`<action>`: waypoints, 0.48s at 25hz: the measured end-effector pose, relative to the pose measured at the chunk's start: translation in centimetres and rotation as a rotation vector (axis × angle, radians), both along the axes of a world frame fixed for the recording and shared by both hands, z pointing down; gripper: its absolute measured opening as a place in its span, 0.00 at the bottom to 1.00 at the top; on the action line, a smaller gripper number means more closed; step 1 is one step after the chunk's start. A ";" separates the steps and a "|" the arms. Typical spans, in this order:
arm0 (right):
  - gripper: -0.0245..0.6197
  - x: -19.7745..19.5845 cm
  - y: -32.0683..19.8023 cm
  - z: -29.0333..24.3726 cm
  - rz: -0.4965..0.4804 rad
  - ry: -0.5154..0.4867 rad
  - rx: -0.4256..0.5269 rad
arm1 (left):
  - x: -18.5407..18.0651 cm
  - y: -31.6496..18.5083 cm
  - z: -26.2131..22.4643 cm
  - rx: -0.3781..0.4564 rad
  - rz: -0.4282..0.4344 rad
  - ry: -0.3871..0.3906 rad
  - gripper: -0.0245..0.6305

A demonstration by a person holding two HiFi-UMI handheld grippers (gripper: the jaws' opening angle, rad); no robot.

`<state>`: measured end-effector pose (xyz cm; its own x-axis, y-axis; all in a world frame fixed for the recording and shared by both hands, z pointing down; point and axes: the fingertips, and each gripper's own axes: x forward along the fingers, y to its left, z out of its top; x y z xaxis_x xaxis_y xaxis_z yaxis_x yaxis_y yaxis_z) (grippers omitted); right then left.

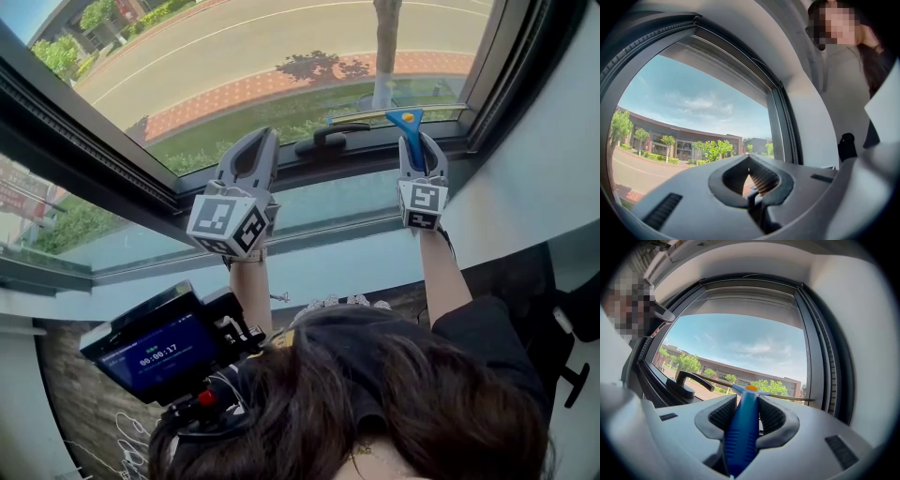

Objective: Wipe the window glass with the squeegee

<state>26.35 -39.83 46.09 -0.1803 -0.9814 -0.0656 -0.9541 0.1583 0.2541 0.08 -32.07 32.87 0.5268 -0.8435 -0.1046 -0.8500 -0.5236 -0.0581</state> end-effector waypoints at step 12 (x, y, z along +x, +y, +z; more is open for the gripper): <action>0.25 1.1 0.7 0.4 0.005 -0.028 -0.018 | 1.3 1.3 -0.3 0.002 -0.013 -0.018 0.04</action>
